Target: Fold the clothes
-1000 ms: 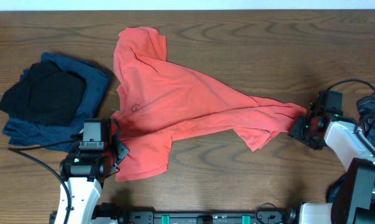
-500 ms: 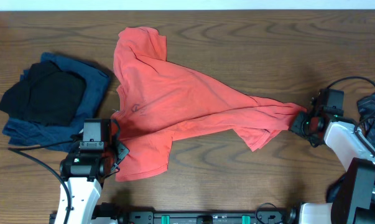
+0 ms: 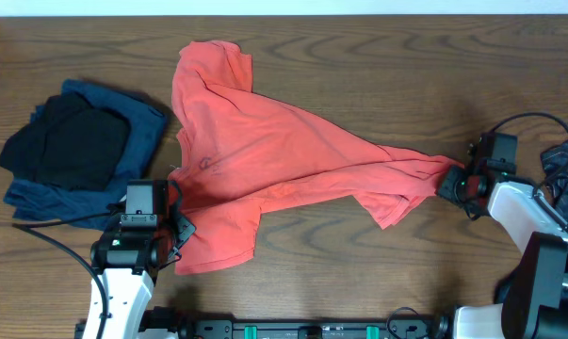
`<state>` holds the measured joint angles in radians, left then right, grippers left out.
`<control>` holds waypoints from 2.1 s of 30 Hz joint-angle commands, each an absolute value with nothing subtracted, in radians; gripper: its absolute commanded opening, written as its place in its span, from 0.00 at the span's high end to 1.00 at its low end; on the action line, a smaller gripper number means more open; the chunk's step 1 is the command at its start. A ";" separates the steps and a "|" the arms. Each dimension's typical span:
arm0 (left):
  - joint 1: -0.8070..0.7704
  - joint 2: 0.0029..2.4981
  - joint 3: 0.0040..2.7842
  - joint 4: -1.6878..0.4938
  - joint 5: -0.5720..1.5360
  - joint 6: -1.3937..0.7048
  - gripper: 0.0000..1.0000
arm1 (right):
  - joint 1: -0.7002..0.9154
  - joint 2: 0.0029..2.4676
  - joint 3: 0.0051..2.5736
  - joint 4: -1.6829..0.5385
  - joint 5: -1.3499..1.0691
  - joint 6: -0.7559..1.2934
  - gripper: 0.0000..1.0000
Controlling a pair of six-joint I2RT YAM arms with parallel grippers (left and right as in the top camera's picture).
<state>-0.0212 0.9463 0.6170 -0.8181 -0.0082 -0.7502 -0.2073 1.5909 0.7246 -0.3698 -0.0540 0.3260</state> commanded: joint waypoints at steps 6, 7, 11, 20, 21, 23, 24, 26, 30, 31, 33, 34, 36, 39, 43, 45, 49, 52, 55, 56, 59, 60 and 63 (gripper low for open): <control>-0.016 0.947 0.617 -0.822 -0.035 -0.733 0.94 | -0.195 1.657 0.715 -0.366 -0.057 0.336 0.68; -0.016 0.947 0.617 -0.822 -0.035 -0.733 0.94 | -0.195 1.657 0.715 -0.366 -0.057 0.336 0.69; -0.016 0.947 0.617 -0.822 -0.035 -0.733 0.93 | -0.195 1.657 0.715 -0.379 -0.057 0.336 0.74; -0.016 0.947 0.617 -0.822 -0.035 -0.733 0.94 | -0.198 1.657 0.715 -0.410 -0.057 0.337 0.74; -0.016 0.947 0.617 -0.822 -0.035 -0.733 0.94 | -0.198 1.657 0.715 -0.414 -0.057 0.337 0.74; -0.016 0.947 0.617 -0.822 -0.035 -0.733 0.94 | -0.198 1.657 0.715 -0.418 -0.057 0.337 0.74; -0.016 0.947 0.617 -0.822 -0.035 -0.733 0.94 | -0.198 1.657 0.715 -0.419 -0.057 0.337 0.74; -0.016 0.947 0.617 -0.822 -0.035 -0.733 0.94 | -0.198 1.657 0.715 -0.422 -0.057 0.337 0.74; -0.016 0.947 0.617 -0.822 -0.035 -0.733 0.94 | -0.198 1.657 0.715 -0.426 -0.057 0.337 0.77; -0.016 0.947 0.617 -0.822 -0.035 -0.733 0.94 | -0.198 1.657 0.715 -0.427 -0.057 0.337 0.79; -0.016 0.947 0.617 -0.822 -0.035 -0.733 0.94 | -0.198 1.657 0.715 -0.430 -0.057 0.337 0.85; -0.016 0.947 0.617 -0.822 -0.035 -0.733 0.94 | -0.198 1.657 0.715 -0.430 -0.057 0.337 0.88; -0.016 0.947 0.617 -0.822 -0.035 -0.733 0.94 | -0.198 1.657 0.715 -0.431 -0.057 0.337 0.90; -0.016 0.946 0.617 -0.822 -0.035 -0.733 0.94 | -0.198 1.657 0.715 -0.437 -0.057 0.337 0.91; -0.016 0.946 0.617 -0.822 -0.035 -0.733 0.94 | -0.198 1.657 0.716 -0.443 -0.076 0.337 0.99; -0.016 0.946 0.618 -0.822 -0.035 -0.733 0.94 | -0.198 1.651 0.725 -0.464 -0.123 0.336 0.99; -0.016 0.942 0.648 -0.821 -0.035 -0.670 0.94 | -0.198 1.618 0.772 -0.546 -0.186 0.327 0.99; -0.016 0.935 0.708 -0.804 -0.035 -0.557 0.94 | -0.198 1.570 0.865 -0.659 -0.200 0.308 0.99; -0.016 0.936 0.803 -0.776 -0.035 -0.418 0.94 | -0.198 1.506 1.013 -0.801 -0.199 0.277 0.99; -0.016 0.937 0.836 -0.771 -0.035 -0.374 0.94 | -0.198 1.483 1.071 -0.843 -0.200 0.260 0.99; -0.016 0.943 0.956 -0.801 -0.035 -0.306 0.94 | -0.198 1.425 1.250 -0.959 -0.199 0.219 0.99; -0.016 0.945 0.994 -0.813 -0.035 -0.306 0.94 | -0.200 1.410 1.306 -0.995 -0.199 0.208 0.99; -0.016 0.945 1.106 -0.831 -0.034 -0.307 0.94 | -0.209 1.372 1.493 -1.120 -0.171 0.199 0.99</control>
